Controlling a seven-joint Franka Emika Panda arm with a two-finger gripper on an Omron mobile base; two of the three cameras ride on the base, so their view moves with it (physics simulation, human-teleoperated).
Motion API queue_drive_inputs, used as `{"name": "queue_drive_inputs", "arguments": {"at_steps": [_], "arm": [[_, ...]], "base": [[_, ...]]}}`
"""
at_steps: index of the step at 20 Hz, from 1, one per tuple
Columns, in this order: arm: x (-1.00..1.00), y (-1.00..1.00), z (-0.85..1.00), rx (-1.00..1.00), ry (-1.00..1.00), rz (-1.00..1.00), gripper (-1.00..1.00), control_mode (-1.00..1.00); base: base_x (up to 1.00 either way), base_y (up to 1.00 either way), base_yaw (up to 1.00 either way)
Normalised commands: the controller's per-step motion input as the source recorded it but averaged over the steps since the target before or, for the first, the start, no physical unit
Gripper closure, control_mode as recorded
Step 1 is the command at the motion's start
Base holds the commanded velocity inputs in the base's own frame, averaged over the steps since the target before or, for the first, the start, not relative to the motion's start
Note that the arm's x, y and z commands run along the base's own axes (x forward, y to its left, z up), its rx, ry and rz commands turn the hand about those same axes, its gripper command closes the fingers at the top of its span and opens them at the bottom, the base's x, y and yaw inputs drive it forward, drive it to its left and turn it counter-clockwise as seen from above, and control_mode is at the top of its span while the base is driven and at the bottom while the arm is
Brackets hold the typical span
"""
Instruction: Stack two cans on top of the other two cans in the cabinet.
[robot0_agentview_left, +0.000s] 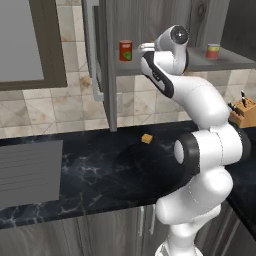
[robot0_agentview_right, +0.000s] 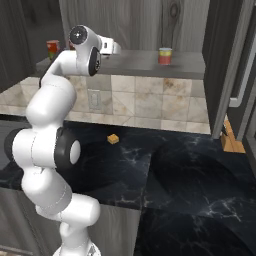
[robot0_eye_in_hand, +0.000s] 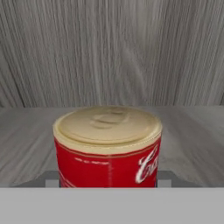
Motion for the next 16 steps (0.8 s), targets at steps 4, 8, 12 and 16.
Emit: {"name": "queue_drive_inputs", "arguments": {"at_steps": [4, 8, 12, 16], "arm": [[-0.35, -0.11, 0.04, 0.0, -0.11, 0.0, 1.0, -1.0], [-0.39, -0.11, 0.13, 0.0, -0.22, -0.07, 1.0, -1.0], [-0.28, -0.14, 0.2, 0.0, -0.22, -0.16, 1.0, -1.0], [-0.16, -0.22, 0.35, 0.0, -0.03, -0.21, 1.0, -1.0]], "base": [[0.0, 0.0, 0.0], [0.0, 0.0, 0.0], [0.0, 0.0, 0.0], [0.0, 0.0, 0.0]]}}
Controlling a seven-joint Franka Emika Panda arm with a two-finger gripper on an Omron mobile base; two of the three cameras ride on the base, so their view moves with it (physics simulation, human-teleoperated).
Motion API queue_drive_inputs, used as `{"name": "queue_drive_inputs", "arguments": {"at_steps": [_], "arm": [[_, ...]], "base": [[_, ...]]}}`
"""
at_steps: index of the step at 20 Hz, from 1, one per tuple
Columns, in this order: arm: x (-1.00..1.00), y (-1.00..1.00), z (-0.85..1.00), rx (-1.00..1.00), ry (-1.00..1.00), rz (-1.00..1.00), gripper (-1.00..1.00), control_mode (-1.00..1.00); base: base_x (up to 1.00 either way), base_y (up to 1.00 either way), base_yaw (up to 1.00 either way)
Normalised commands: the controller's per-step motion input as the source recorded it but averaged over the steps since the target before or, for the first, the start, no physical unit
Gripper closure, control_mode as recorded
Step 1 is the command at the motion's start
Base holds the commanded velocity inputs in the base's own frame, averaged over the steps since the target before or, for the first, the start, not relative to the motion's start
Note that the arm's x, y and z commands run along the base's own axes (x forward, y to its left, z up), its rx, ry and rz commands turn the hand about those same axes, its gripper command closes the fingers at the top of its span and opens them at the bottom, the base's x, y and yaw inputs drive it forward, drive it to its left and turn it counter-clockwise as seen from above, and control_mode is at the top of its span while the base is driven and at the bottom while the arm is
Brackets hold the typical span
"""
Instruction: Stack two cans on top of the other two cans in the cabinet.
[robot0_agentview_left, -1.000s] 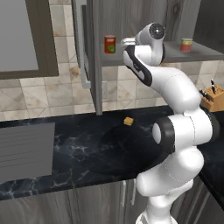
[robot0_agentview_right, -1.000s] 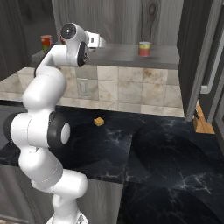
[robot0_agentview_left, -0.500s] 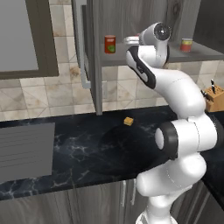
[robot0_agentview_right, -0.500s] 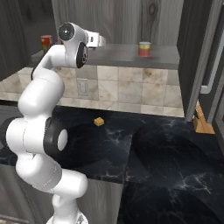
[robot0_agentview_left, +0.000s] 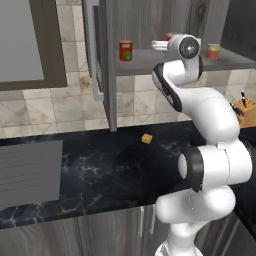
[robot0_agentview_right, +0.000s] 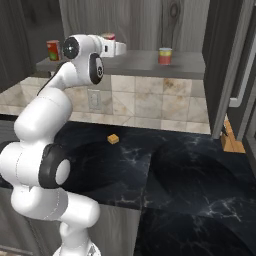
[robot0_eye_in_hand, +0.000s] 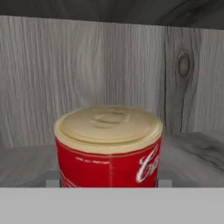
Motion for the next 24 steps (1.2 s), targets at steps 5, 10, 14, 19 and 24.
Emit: {"name": "queue_drive_inputs", "arguments": {"at_steps": [5, 10, 14, 19, 24], "arm": [[-0.16, -0.23, 0.43, 0.0, 0.0, -0.2, 1.0, -1.0], [-0.17, -0.31, 0.34, 0.0, 0.0, -0.22, 1.0, -1.0], [-0.15, -0.38, 0.2, 0.0, 0.03, -0.21, 1.0, -1.0], [-0.1, -0.46, 0.09, 0.0, 0.07, -0.22, 1.0, -1.0], [-0.09, -0.44, 0.08, 0.0, 0.03, -0.2, 1.0, -1.0]], "base": [[0.0, 0.0, 0.0], [0.0, 0.0, 0.0], [0.0, 0.0, 0.0], [0.0, 0.0, 0.0], [0.0, 0.0, 0.0]]}}
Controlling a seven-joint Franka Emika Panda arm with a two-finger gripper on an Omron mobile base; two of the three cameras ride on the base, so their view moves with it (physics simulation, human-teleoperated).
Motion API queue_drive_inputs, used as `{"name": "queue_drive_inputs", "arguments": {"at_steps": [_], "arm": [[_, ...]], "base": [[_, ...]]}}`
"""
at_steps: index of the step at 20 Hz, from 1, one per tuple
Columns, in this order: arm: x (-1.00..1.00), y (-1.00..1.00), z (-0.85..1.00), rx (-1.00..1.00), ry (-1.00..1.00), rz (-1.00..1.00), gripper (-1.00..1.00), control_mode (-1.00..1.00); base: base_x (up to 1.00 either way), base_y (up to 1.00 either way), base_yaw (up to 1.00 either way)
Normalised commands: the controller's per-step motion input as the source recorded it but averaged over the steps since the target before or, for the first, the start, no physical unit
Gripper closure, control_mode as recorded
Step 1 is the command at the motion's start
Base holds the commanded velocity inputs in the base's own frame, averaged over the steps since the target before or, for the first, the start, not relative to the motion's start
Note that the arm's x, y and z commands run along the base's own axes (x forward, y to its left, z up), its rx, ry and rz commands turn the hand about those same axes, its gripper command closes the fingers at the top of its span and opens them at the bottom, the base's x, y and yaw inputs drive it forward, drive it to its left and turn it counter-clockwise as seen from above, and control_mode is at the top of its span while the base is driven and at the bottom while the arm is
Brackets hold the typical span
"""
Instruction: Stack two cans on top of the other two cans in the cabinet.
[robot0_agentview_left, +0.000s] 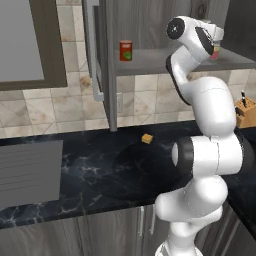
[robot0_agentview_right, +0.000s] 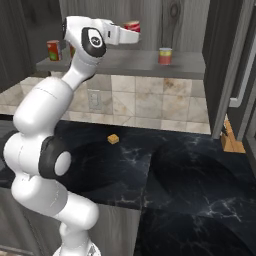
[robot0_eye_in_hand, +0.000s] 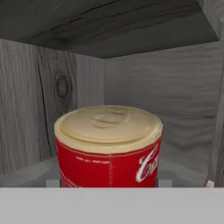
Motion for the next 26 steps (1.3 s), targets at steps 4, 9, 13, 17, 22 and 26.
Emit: {"name": "queue_drive_inputs", "arguments": {"at_steps": [4, 9, 13, 17, 22, 26], "arm": [[-0.05, -0.43, 0.03, 0.0, 0.03, -0.2, 1.0, -1.0], [0.0, -0.39, 0.0, 0.0, 0.03, -0.16, 1.0, -1.0], [0.0, -0.36, 0.0, 0.0, 0.02, -0.12, 1.0, -1.0], [0.0, -0.29, -0.02, 0.03, 0.05, -0.09, 1.0, -1.0], [0.04, -0.12, -0.08, 0.09, 0.01, -0.02, 1.0, -1.0], [0.07, -0.16, -0.06, 0.11, 0.0, 0.0, 1.0, -1.0]], "base": [[0.0, 0.0, 0.0], [0.0, 0.0, 0.0], [0.0, 0.0, 0.0], [0.0, 0.0, 0.0], [0.0, 0.0, 0.0], [0.0, 0.0, 0.0]]}}
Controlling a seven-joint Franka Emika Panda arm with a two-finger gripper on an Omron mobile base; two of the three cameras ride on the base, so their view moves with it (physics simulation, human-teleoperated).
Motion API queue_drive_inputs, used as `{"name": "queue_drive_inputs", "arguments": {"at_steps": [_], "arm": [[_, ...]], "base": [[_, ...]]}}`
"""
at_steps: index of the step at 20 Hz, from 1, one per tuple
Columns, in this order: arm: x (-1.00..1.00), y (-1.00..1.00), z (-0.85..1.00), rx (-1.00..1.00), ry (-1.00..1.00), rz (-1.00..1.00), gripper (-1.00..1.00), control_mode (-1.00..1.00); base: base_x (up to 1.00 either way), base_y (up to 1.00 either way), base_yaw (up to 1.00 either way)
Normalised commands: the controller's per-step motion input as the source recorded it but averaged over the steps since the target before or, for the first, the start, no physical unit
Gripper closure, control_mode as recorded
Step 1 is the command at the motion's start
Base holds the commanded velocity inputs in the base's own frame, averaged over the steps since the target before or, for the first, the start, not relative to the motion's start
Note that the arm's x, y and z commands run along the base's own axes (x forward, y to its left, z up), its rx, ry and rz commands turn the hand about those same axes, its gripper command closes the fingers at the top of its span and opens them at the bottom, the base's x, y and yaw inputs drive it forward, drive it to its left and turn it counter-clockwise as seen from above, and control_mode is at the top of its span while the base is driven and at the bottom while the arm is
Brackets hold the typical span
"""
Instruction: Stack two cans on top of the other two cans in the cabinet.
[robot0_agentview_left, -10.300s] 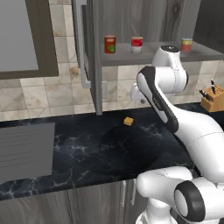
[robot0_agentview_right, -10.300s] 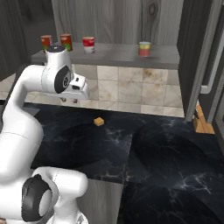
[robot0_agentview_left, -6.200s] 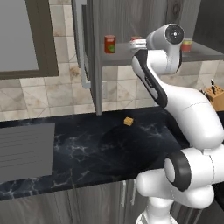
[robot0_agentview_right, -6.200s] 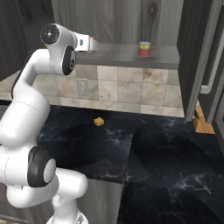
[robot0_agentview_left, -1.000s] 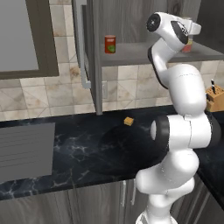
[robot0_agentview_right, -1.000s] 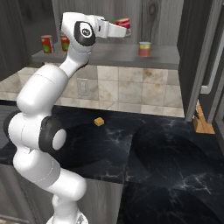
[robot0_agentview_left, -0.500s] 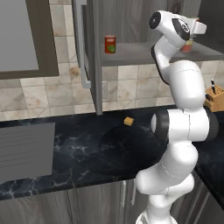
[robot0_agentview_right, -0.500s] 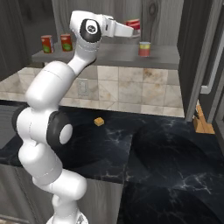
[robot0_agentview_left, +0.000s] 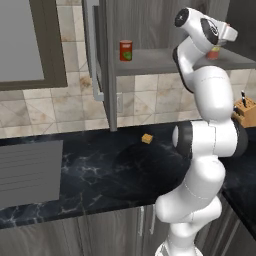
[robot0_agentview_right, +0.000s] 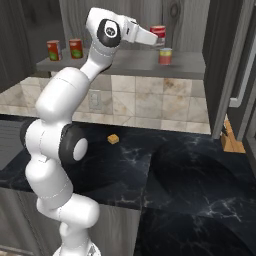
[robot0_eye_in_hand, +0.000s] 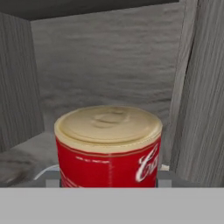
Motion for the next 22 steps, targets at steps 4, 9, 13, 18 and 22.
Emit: {"name": "queue_drive_inputs", "arguments": {"at_steps": [4, 9, 13, 18, 22], "arm": [[0.12, -0.16, -0.1, 0.06, 0.0, 0.0, 1.0, -1.0], [0.11, -0.03, -0.04, 0.0, 0.0, 0.0, 1.0, -1.0], [0.13, 0.0, -0.03, 0.0, 0.0, 0.0, 1.0, -1.0], [0.18, -0.01, -0.08, 0.0, 0.0, 0.0, 1.0, -1.0], [0.17, -0.03, -0.11, 0.0, 0.02, 0.0, 1.0, -1.0]], "base": [[0.0, 0.0, 0.0], [0.0, 0.0, 0.0], [0.0, 0.0, 0.0], [0.0, 0.0, 0.0], [0.0, 0.0, 0.0]]}}
